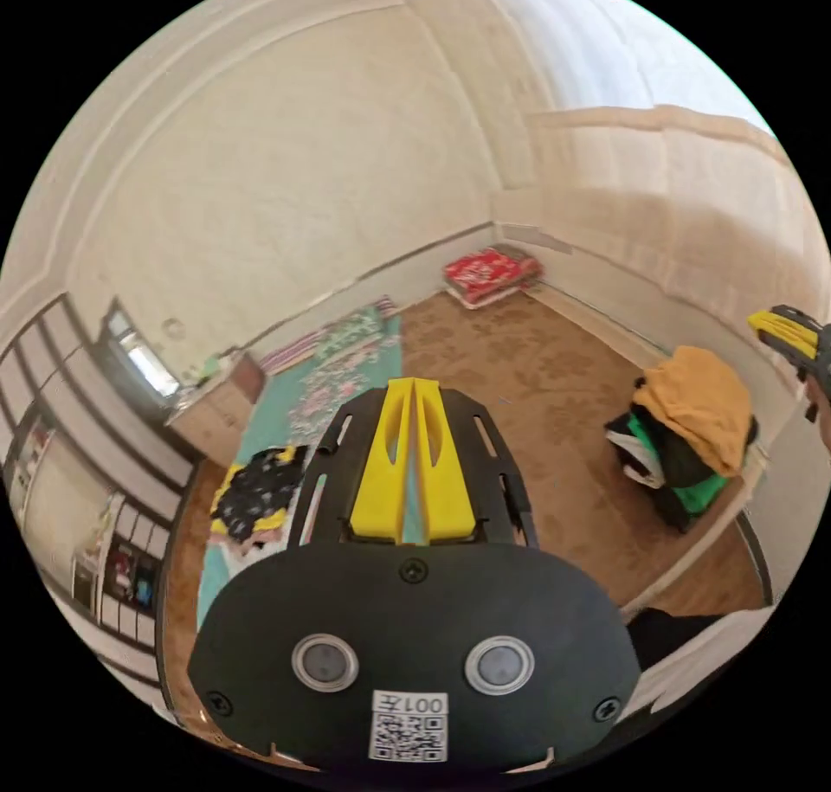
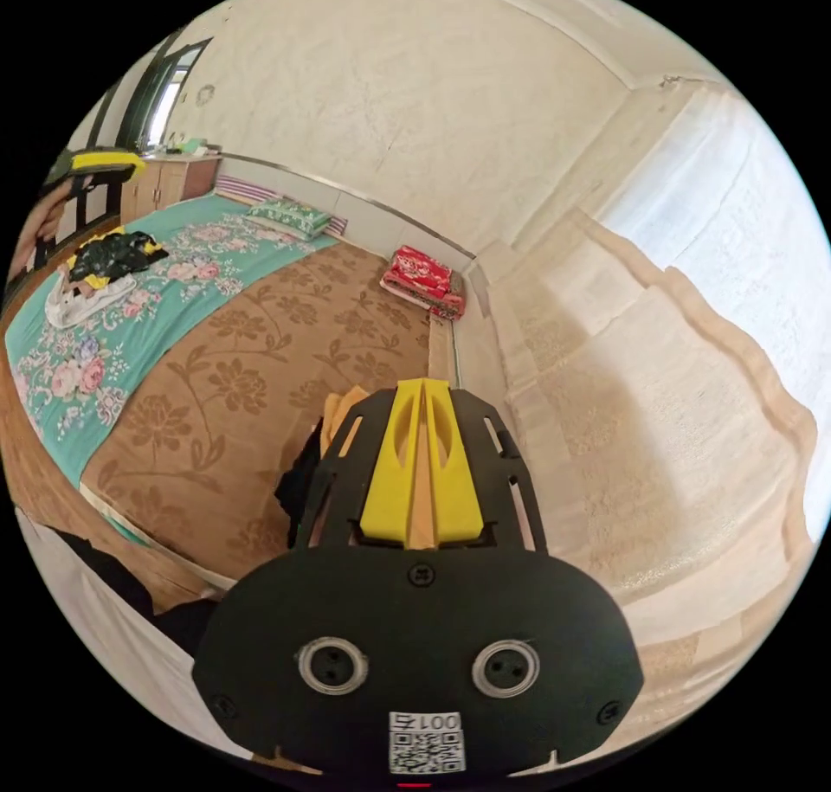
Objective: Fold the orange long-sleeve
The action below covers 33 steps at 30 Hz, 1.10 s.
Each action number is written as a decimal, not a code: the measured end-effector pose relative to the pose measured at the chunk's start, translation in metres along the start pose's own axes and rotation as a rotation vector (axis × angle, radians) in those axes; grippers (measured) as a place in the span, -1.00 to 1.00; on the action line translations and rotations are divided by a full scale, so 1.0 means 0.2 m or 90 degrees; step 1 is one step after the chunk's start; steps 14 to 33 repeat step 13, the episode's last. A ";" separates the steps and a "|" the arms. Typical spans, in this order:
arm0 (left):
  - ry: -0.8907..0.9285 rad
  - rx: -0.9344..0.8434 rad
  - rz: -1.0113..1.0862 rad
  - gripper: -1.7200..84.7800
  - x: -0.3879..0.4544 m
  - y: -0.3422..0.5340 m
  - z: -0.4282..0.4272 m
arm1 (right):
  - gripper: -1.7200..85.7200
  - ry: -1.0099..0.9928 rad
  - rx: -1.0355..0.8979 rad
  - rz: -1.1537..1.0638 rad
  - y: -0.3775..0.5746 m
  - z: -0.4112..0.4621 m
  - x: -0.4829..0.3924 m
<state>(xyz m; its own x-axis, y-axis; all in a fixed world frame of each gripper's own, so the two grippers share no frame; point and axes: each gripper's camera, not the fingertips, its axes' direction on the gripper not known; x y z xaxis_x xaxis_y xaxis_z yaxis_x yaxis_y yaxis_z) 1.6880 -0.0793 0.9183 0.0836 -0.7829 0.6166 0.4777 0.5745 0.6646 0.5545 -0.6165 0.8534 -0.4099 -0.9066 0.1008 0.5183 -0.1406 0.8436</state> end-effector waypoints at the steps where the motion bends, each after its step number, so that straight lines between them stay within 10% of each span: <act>1: -0.072 0.011 -0.015 -0.98 -0.15 0.12 -0.10 | -0.96 -0.007 0.010 0.007 -0.02 -0.01 -0.05; 13: -0.108 -0.143 -0.159 -0.98 -1.91 1.44 -0.94 | -0.93 -0.291 0.158 0.116 -0.36 -0.20 -1.59; 33: -0.108 -0.143 -0.159 -0.98 -1.91 1.44 -0.94 | -0.93 -0.291 0.158 0.116 -0.36 -0.20 -1.59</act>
